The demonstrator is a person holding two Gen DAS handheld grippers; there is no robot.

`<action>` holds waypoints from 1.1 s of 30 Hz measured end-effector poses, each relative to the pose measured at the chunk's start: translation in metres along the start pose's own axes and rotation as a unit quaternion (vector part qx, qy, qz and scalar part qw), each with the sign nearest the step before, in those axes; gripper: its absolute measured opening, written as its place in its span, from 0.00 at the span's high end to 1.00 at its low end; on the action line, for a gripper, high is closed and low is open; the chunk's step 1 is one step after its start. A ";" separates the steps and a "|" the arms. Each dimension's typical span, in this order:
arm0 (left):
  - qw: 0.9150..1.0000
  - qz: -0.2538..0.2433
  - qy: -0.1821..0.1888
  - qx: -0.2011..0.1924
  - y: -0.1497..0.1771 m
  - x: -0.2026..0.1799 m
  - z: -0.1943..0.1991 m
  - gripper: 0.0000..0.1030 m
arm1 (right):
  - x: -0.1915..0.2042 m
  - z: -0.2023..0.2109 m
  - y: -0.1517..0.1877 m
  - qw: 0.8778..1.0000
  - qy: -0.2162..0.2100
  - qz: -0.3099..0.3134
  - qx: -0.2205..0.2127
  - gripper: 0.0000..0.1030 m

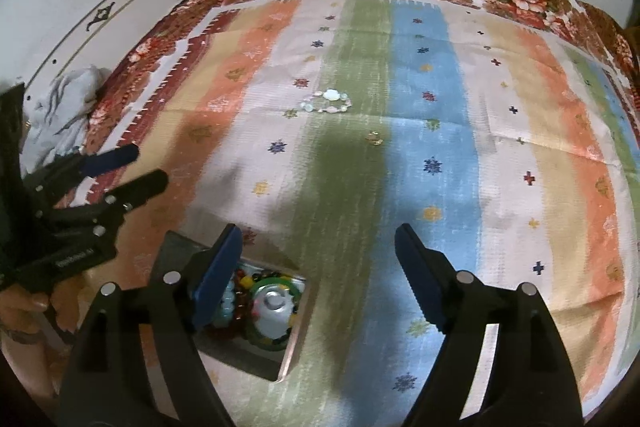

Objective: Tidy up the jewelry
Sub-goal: 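Move both tools back toward pink-white bracelet and remaining gold ring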

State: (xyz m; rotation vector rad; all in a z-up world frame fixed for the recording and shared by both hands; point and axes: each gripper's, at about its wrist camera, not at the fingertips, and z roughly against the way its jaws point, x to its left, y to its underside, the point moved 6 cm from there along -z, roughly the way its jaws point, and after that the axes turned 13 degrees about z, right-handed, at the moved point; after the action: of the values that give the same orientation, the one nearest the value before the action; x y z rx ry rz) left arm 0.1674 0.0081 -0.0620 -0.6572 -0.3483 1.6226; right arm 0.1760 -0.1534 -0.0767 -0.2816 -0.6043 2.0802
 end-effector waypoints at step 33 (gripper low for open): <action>0.999 -0.026 -0.030 0.006 -0.043 -0.008 -0.064 0.24 | -0.054 -0.042 -0.038 0.999 0.027 -0.043 -0.008 0.18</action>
State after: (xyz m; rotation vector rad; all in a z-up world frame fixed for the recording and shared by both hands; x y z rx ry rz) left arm 0.2407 -0.0019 -0.0864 -0.5870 -0.3957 1.5951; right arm 0.2513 -0.1683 -0.0943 -0.3157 -0.5913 1.9784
